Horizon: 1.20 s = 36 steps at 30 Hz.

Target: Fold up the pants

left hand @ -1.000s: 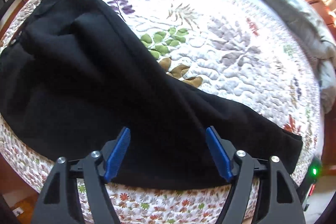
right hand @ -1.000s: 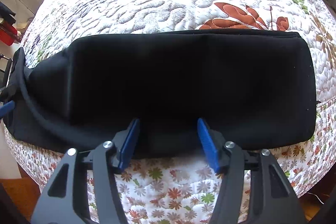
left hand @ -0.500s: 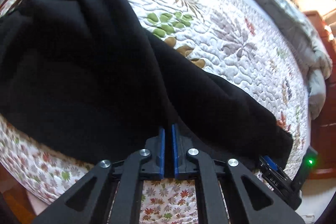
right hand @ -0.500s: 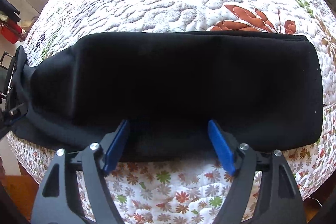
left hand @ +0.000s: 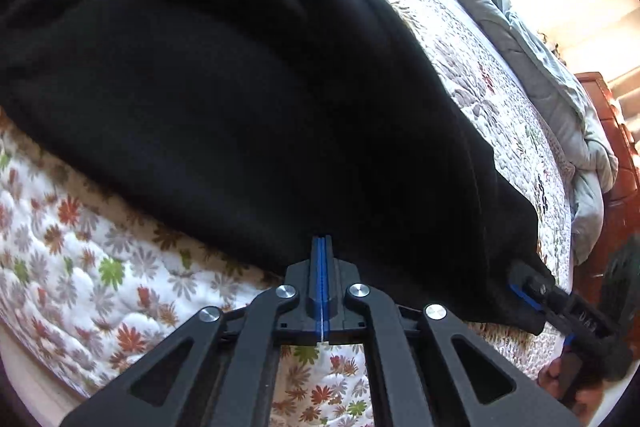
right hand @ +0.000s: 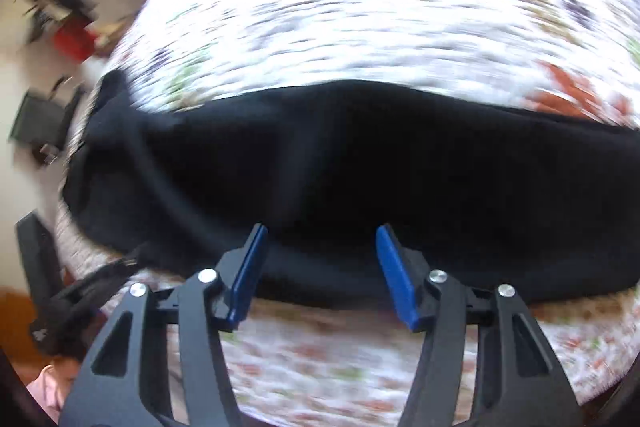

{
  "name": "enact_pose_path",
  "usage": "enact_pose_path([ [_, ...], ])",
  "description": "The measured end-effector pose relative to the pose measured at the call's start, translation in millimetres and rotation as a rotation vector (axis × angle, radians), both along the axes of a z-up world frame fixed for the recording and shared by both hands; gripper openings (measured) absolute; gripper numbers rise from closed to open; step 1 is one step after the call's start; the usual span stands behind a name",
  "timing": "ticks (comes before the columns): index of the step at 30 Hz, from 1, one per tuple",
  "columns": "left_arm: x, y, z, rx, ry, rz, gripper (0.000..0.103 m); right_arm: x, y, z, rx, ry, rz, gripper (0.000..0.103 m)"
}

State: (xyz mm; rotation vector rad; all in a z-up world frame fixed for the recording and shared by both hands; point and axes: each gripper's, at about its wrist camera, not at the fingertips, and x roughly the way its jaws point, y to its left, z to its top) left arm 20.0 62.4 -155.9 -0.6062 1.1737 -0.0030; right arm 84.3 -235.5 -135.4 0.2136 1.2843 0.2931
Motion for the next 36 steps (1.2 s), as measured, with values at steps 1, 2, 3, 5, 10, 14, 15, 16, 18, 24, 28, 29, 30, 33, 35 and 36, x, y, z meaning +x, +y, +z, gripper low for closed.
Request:
enact_pose_path([
  [1,0,-1,2,-0.004,-0.001,-0.006,0.0,4,12,0,0.037,0.004,0.024,0.052],
  [2,1,1,5,-0.007,0.003,-0.014,0.0,10,26,2,0.084,0.003,0.063,0.052],
  [3,2,3,7,-0.003,0.009,-0.018,0.0,14,41,4,0.108,0.002,0.112,0.053],
  [5,5,12,13,0.01,0.018,-0.021,0.0,19,72,14,0.091,-0.033,0.216,0.063],
  [10,19,54,32,0.087,0.018,-0.005,0.047,28,125,22,0.0,-0.089,0.433,0.068],
  [14,37,96,44,0.093,0.025,0.038,0.047,41,149,0,-0.034,-0.008,0.485,0.011],
  [15,41,101,47,0.105,0.025,0.037,0.047,38,151,-3,-0.038,-0.002,0.493,0.005],
  [16,45,104,49,0.124,0.029,0.028,0.047,35,154,-5,-0.054,-0.013,0.512,0.005],
  [18,57,111,58,0.157,0.033,0.005,0.052,24,155,-2,-0.051,-0.044,0.54,0.005],
  [24,115,112,82,0.192,0.046,-0.017,0.08,8,158,-20,-0.066,-0.052,0.526,0.005],
  [28,163,103,84,0.25,0.133,-0.07,0.082,13,157,-30,-0.05,-0.037,0.495,0.005],
  [29,174,101,83,0.267,0.154,-0.082,0.082,13,156,-31,-0.044,-0.036,0.493,0.005],
  [30,189,99,80,0.286,0.189,-0.101,0.082,13,155,-31,-0.039,-0.036,0.492,0.005],
  [33,222,98,69,0.327,0.268,-0.105,0.082,16,151,-33,-0.02,-0.03,0.482,0.005],
  [35,236,99,62,0.331,0.308,-0.096,0.082,17,150,-34,-0.011,-0.028,0.48,0.005],
  [36,246,99,58,0.318,0.33,-0.09,0.082,17,150,-35,-0.007,-0.027,0.478,0.005],
])
